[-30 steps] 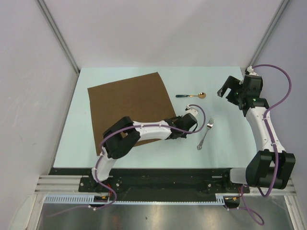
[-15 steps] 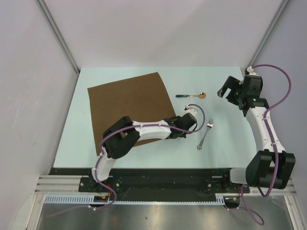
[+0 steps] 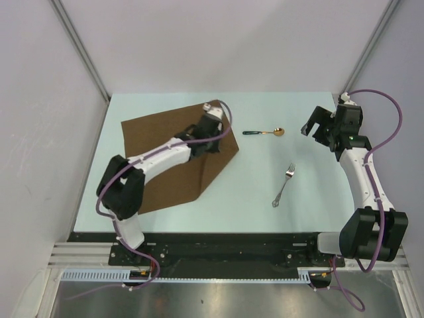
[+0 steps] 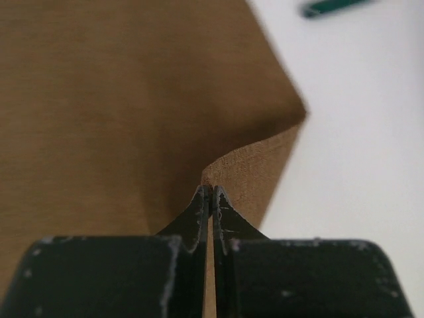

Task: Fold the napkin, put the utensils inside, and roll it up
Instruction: Fold the napkin

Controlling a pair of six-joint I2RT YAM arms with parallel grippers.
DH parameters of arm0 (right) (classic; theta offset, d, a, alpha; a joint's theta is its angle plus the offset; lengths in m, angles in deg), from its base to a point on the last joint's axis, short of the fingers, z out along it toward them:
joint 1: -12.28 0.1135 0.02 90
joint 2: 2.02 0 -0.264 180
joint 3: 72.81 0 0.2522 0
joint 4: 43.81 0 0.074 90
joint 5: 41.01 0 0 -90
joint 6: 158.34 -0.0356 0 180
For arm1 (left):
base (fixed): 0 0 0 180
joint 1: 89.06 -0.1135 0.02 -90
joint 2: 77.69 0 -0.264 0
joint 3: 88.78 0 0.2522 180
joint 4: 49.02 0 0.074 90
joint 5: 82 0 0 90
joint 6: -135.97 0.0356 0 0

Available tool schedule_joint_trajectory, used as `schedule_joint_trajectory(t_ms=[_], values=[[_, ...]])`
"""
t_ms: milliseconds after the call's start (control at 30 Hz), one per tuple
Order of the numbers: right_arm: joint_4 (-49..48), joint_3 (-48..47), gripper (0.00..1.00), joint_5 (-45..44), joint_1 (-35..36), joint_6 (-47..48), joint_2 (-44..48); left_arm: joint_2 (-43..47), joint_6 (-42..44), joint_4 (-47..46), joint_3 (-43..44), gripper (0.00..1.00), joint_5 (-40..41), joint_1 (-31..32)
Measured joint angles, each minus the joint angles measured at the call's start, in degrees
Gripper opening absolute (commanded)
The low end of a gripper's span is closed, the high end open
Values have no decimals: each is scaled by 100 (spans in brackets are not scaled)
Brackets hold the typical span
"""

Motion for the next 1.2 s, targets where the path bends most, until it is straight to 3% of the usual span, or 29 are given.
schedule_joint_trajectory(t_ms=[300, 467, 767, 1200], values=[[2, 0, 98, -46, 0, 37, 11, -50, 636, 667, 142, 0, 284, -1965], [4, 0, 98, -50, 0, 50, 15, -245, 852, 1073, 767, 0, 551, -2767], [2, 0, 98, -59, 0, 50, 17, -1239, 1228, 1751, 2385, 0, 651, -3467], [28, 2, 98, -87, 0, 50, 63, -2391, 1556, 2769, 3921, 0, 592, -4002]])
